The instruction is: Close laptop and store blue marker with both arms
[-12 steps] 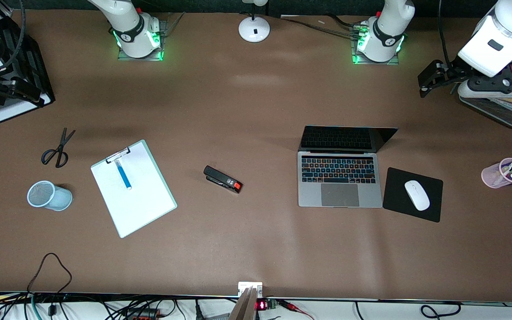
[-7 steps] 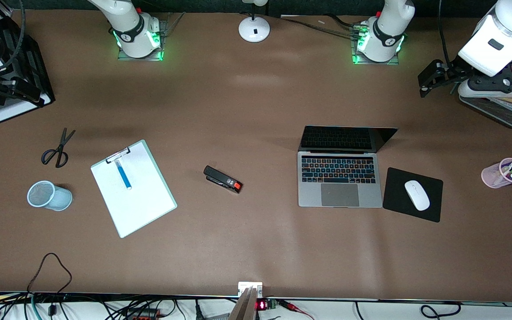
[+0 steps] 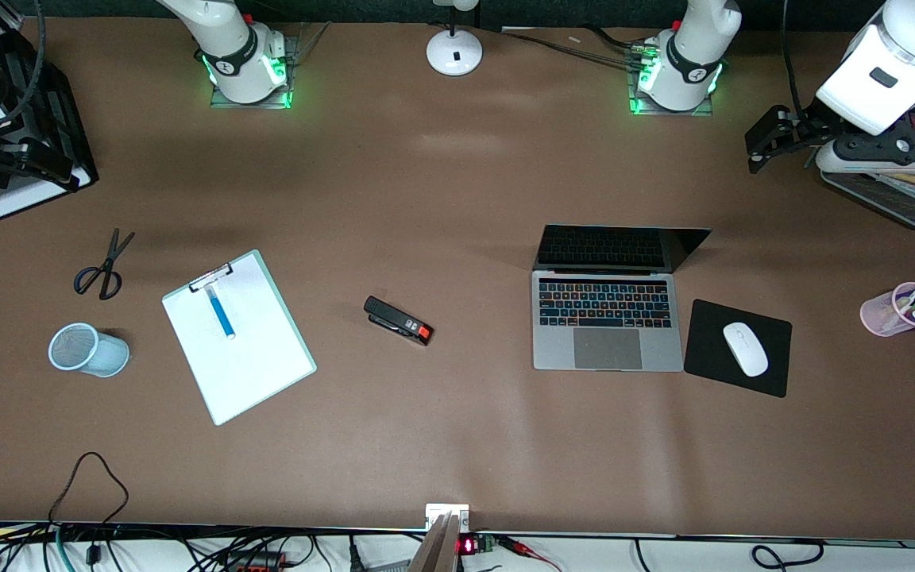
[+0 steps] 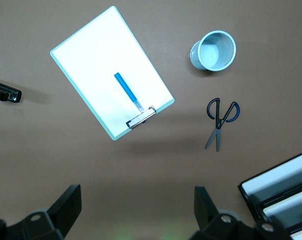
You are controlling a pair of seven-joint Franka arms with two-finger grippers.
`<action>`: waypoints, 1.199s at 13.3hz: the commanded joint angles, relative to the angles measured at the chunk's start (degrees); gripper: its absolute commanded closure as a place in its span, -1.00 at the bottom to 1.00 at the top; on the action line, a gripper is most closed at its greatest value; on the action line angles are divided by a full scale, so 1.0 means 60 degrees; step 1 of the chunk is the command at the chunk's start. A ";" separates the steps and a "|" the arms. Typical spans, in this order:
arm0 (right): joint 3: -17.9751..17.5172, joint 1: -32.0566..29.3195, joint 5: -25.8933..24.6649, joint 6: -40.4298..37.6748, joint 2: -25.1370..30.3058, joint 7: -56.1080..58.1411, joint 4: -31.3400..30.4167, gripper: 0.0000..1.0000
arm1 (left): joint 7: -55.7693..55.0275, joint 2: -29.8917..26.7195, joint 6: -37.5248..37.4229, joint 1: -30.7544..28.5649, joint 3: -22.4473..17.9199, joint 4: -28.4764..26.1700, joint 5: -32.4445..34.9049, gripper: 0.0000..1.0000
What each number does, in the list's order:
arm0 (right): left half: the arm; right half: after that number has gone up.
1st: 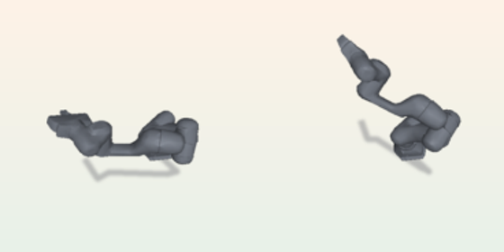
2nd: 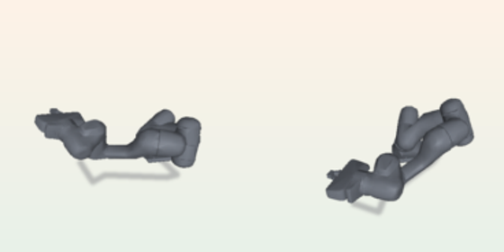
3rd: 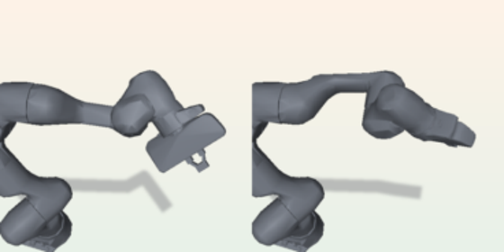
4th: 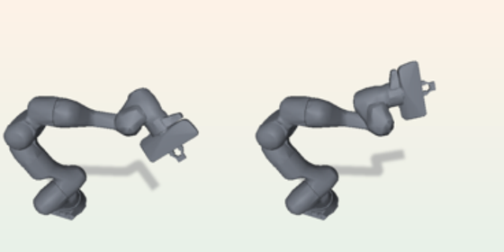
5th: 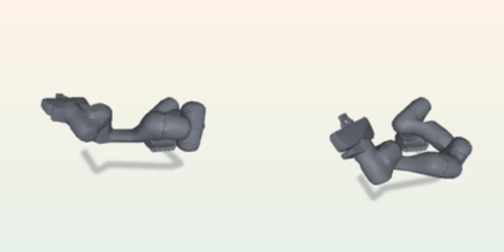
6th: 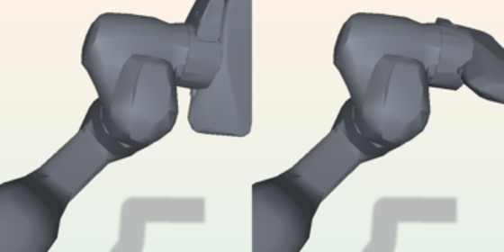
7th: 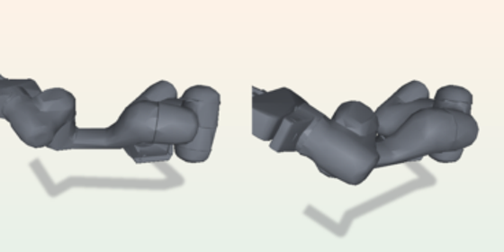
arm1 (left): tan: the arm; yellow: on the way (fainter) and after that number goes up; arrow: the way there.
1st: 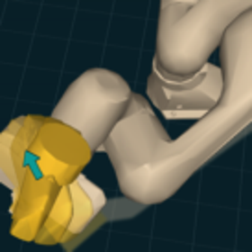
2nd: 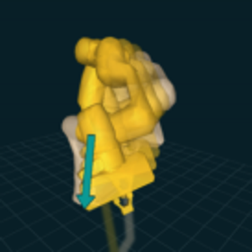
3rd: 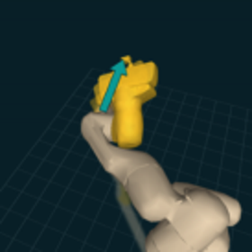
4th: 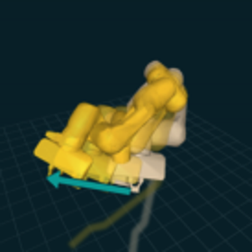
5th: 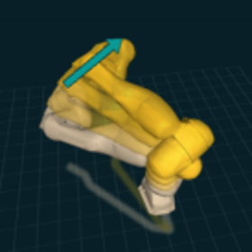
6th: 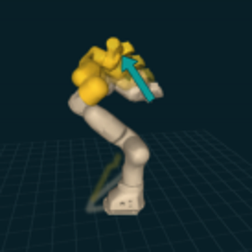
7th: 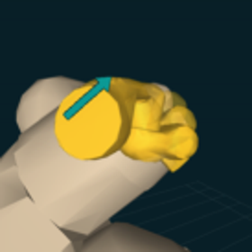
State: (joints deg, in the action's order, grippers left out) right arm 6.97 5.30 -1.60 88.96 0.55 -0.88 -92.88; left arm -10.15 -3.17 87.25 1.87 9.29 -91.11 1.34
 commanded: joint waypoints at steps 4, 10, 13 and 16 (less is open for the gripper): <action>-0.0033 0.0011 -0.0057 0.0290 -0.0062 -0.0131 0.0085 -1.00 | -0.0066 0.0280 -0.0814 0.0084 0.0093 0.0126 -0.0604 -1.00; -0.0063 0.0157 0.0002 0.1314 -0.0748 -0.0131 0.0099 -1.00 | -0.0873 0.0295 -0.1109 0.0113 0.0605 -0.0487 -0.0838 -1.00; -0.0063 0.0186 0.0032 0.1842 -0.1247 -0.0131 0.0114 -1.00 | -0.0902 0.0309 -0.1065 0.0187 0.0854 -0.1175 -0.0838 -1.00; -0.0077 0.0245 0.0032 0.2266 -0.1876 -0.0131 0.0143 -1.00 | -0.1266 0.0557 -0.1021 0.0187 0.1058 -0.1893 -0.0853 -1.00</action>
State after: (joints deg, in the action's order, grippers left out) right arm 6.71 6.33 -1.55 101.26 -8.60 -0.89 -92.99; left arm -15.68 -0.35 80.81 2.99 14.86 -99.81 -2.65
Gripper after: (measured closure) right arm 0.000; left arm 0.000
